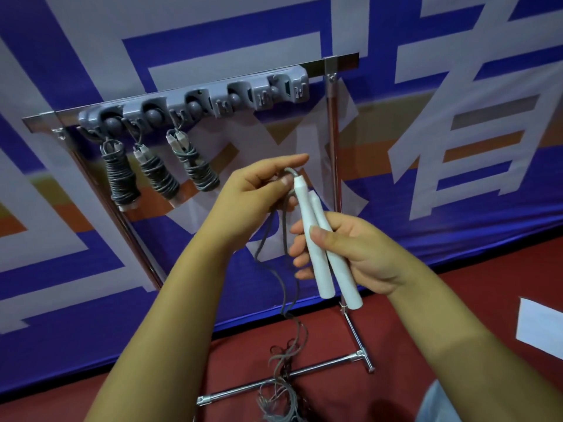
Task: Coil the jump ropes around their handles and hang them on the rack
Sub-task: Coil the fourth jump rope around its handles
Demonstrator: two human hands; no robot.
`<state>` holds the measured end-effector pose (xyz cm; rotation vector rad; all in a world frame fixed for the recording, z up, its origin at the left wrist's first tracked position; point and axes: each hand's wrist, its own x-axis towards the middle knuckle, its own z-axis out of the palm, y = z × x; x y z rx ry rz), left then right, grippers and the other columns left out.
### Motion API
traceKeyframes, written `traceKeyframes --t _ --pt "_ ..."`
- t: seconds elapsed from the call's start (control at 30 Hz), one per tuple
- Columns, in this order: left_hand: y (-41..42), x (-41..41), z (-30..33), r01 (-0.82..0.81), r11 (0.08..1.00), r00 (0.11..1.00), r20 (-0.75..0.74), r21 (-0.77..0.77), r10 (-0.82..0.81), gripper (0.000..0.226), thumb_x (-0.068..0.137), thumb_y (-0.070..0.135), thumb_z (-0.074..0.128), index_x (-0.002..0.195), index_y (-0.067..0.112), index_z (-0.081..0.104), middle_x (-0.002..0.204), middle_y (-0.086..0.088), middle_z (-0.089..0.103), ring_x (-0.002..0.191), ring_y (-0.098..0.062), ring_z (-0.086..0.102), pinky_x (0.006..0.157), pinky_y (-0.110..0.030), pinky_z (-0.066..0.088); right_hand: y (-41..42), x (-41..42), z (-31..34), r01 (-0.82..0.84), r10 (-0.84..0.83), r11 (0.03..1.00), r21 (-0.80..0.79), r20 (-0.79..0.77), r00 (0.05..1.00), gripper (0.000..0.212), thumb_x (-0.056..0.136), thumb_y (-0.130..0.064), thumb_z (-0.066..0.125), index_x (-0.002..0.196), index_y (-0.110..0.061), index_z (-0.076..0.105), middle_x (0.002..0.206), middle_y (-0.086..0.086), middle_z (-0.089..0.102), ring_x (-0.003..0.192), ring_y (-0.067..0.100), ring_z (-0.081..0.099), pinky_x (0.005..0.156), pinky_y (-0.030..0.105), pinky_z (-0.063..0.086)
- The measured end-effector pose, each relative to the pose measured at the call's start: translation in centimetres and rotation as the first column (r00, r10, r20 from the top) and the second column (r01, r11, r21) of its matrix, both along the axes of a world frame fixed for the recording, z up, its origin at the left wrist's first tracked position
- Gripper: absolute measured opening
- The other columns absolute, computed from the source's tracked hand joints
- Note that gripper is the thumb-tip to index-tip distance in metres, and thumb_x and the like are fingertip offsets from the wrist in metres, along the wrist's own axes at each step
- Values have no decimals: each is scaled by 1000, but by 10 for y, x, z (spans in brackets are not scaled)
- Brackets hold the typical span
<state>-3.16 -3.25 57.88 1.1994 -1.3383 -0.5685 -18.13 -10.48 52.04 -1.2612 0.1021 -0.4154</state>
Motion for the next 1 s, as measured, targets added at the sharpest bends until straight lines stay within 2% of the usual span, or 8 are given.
traceKeyframes --t 0.17,0.3,0.53,0.6,0.67,0.8,0.9,1.0 --pt "5 8 -8 155 983 986 -78 104 -147 43 84 -3 46 120 18 60 87 3 67 80 -16 62 75 -28 53 1 -3 5 54 -55 998 -42 -10 998 29 81 -20 57 107 -7 61 85 8 71 79 18 69 73 39 60" --pt "7 8 -9 94 990 986 129 103 -107 37 92 -2 51 120 21 60 92 6 70 88 -15 65 79 -26 52 1 0 5 75 -76 996 -47 -3 997 29 82 -24 55 105 -8 62 87 7 73 84 19 70 76 40 59" --pt "4 -4 -10 -61 992 992 116 109 48 30 92 -6 48 99 14 69 77 7 69 74 -8 64 68 -22 52 4 6 0 82 -83 996 21 64 994 25 86 -25 57 103 -8 63 75 2 67 67 11 65 63 26 55" --pt "2 -6 -6 -130 985 983 143 118 112 28 88 -5 49 83 13 70 66 6 65 62 -9 58 58 -22 48 4 8 -3 88 -90 995 45 61 994 27 85 -25 57 104 -6 60 76 3 69 68 12 66 65 27 56" --pt "-2 -6 -1 -244 960 960 176 136 219 25 85 -3 50 74 11 67 57 5 60 55 -15 52 49 -26 42 1 9 -7 160 -161 984 -72 -6 987 34 79 -29 58 107 -9 59 89 5 73 83 15 70 76 29 57" --pt "-7 -13 4 -401 897 882 341 186 324 15 83 4 50 75 9 62 57 1 59 49 -18 48 45 -26 39 1 14 -11 346 -418 841 -416 -94 904 31 87 -23 66 116 -21 56 109 -2 68 104 9 64 91 32 52" --pt "-11 -27 2 -460 874 812 472 156 343 12 83 8 52 79 10 63 69 -6 62 52 -14 52 44 -23 41 9 22 -10 483 -606 665 -569 -33 795 15 95 -27 54 110 -27 52 93 -7 65 86 8 62 71 22 51" --pt "-13 -33 -2 -468 868 822 443 165 359 12 84 6 52 83 9 63 70 -6 63 54 -15 58 46 -24 50 14 27 -11 554 -668 617 -559 0 744 9 98 -19 45 99 -25 51 82 0 60 68 12 53 54 18 41"
